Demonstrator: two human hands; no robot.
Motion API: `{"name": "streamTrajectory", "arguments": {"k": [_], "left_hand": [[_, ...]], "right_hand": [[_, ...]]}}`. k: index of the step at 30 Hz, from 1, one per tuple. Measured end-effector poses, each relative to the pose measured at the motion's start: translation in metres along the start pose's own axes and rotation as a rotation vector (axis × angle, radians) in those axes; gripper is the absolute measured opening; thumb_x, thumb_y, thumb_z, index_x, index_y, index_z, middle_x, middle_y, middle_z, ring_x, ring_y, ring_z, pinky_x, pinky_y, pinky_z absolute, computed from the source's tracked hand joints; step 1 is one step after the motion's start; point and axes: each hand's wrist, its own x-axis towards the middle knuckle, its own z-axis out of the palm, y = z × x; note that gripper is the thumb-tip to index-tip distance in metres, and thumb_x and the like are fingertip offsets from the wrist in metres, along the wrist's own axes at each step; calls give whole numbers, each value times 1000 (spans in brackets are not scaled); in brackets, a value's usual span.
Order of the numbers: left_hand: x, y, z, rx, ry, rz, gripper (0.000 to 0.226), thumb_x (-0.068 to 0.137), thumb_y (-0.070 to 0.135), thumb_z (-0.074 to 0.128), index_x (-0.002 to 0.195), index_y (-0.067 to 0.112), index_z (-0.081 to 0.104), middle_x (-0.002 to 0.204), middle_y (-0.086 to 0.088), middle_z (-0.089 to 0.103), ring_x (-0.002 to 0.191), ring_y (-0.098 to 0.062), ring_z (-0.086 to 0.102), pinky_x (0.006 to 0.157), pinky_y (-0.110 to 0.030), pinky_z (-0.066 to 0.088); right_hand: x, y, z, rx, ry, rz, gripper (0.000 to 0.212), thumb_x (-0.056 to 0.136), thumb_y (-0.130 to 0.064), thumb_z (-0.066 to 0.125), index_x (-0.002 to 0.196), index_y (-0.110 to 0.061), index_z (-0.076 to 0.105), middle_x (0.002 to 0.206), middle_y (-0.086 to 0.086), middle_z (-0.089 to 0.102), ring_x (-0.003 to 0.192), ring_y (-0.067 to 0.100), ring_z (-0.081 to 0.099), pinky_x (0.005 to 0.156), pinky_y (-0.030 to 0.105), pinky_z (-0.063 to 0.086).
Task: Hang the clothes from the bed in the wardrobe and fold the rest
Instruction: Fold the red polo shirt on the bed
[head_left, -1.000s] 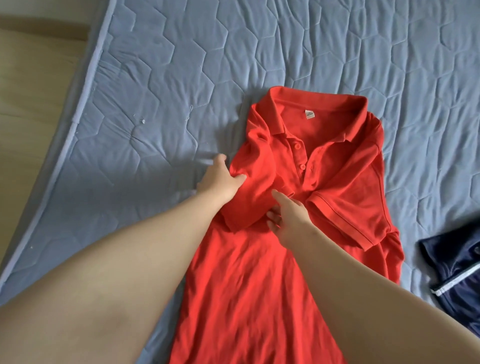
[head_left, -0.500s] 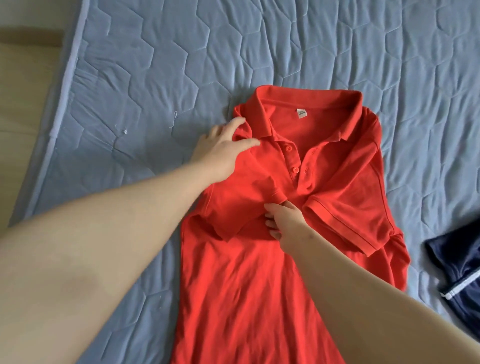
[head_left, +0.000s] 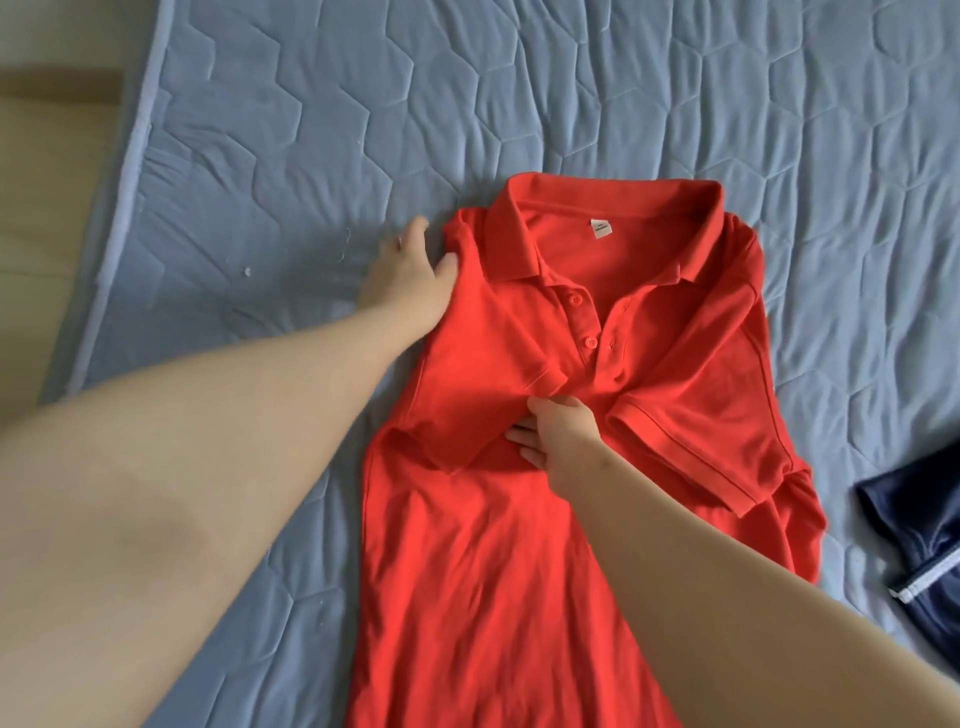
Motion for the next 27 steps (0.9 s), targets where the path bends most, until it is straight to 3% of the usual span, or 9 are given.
{"name": "streamTrajectory", "arguments": {"k": [2, 4, 6, 9, 13, 15, 21, 25, 27], "left_hand": [[-17, -9, 16, -144, -43, -63, 73, 87, 53, 49, 146, 18, 21, 147, -14, 31, 134, -30, 33, 108, -43, 29], [-36, -22, 27, -118, -126, -101, 86, 80, 61, 54, 146, 19, 19, 149, -11, 30, 135, -28, 33, 109, -43, 29], [-47, -39, 35, -42, -197, -111, 75, 80, 50, 61, 140, 18, 30, 139, -10, 44, 127, -29, 44, 99, -37, 38], [-58, -55, 34, -97, -89, -184, 38, 87, 28, 60, 122, 15, 50, 118, -12, 60, 111, -31, 56, 87, -32, 40], [-92, -58, 39, -302, -118, -257, 52, 83, 36, 65, 125, 10, 47, 125, -8, 56, 114, -26, 53, 89, -27, 37], [-113, -64, 43, -263, -153, -343, 54, 79, 41, 68, 117, 8, 48, 122, -11, 58, 112, -28, 55, 86, -30, 40], [-185, -97, 49, -400, -153, -611, 30, 77, 24, 74, 98, 8, 60, 107, -15, 66, 95, -26, 61, 81, -33, 47], [-216, -103, 49, -571, -150, -594, 20, 78, 21, 73, 92, 17, 60, 100, -8, 68, 91, -22, 63, 84, -33, 49], [-212, -102, 46, -615, -125, -558, 23, 78, 23, 73, 96, 17, 60, 97, -4, 67, 88, -19, 63, 81, -31, 48]], "right_hand": [[0, 6, -1, -70, 34, -25, 2, 94, -18, 46, 95, -17, 48, 72, -1, 58, 59, 11, 57, 61, 25, 42], [-1, 12, -4, -118, 48, -55, 6, 94, -18, 47, 87, -18, 47, 70, -2, 57, 55, 10, 55, 53, 22, 38], [-2, 18, -8, -127, 59, -56, 9, 93, -17, 48, 85, -18, 46, 70, -3, 57, 54, 10, 53, 52, 22, 36], [-6, 25, -15, -133, 75, -48, 14, 93, -16, 48, 80, -19, 44, 71, -2, 56, 55, 10, 51, 52, 22, 35], [-15, 36, -26, -195, 107, -60, 6, 92, -15, 50, 86, -16, 49, 70, -2, 55, 54, 10, 48, 49, 22, 34], [-22, 43, -34, -225, 115, -63, 15, 90, -13, 52, 76, -16, 49, 67, -1, 53, 53, 12, 47, 50, 22, 34], [-47, 76, -75, -423, 135, -102, 17, 85, -18, 60, 72, -19, 49, 68, 0, 53, 59, 15, 47, 59, 27, 35], [-56, 86, -99, -611, 193, -173, 7, 84, -18, 57, 79, -19, 52, 71, -4, 56, 63, 15, 50, 56, 26, 36], [-59, 83, -96, -663, 189, -224, 2, 84, -16, 54, 85, -18, 53, 79, -1, 59, 72, 20, 53, 63, 27, 37]]}}
